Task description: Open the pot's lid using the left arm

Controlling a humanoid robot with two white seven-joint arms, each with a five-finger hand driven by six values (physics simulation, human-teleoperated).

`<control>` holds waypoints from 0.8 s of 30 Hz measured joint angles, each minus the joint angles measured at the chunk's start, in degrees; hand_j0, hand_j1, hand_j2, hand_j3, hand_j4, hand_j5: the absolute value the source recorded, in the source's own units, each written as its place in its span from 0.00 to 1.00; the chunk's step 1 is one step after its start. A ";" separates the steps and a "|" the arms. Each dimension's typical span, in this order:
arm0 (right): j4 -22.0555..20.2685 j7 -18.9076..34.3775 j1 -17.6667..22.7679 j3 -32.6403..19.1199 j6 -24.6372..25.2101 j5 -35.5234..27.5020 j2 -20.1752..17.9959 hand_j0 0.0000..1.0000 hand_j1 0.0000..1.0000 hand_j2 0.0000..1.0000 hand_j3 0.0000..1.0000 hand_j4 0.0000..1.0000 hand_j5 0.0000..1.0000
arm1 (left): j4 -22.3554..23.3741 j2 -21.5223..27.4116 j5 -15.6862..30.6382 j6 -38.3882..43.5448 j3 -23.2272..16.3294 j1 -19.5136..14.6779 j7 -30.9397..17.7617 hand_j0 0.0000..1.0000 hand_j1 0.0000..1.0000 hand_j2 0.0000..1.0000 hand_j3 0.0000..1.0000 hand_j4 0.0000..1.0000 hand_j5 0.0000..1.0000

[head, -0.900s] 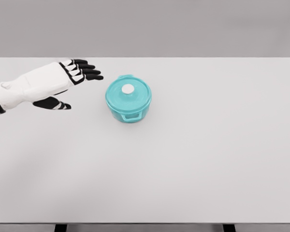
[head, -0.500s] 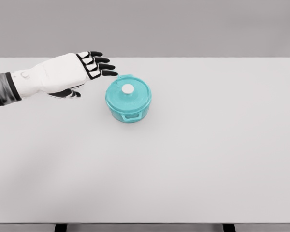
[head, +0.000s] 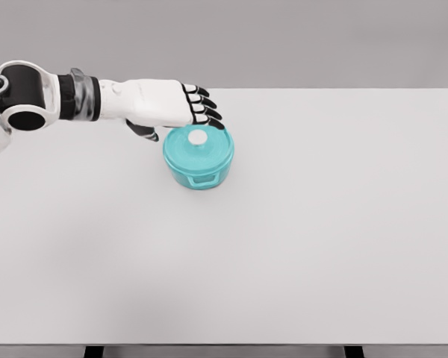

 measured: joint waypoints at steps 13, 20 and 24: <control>-0.01 0.00 0.00 0.00 0.00 0.00 0.00 1.00 1.00 1.00 1.00 1.00 1.00 | 5.59 -5.72 5.70 7.28 -0.97 -0.97 -8.58 0.99 0.99 0.99 0.99 0.99 0.99; -0.01 0.00 0.00 0.00 0.00 0.00 0.00 1.00 1.00 1.00 1.00 1.00 1.00 | 7.25 -7.40 2.47 9.40 -1.06 -0.70 -8.54 0.88 0.88 0.88 0.88 0.88 0.88; -0.01 0.00 0.00 0.00 0.00 0.00 0.00 1.00 1.00 1.00 1.00 1.00 1.00 | 8.08 -8.15 1.42 9.46 -1.26 -0.62 -8.48 0.87 0.87 0.87 0.87 0.87 0.87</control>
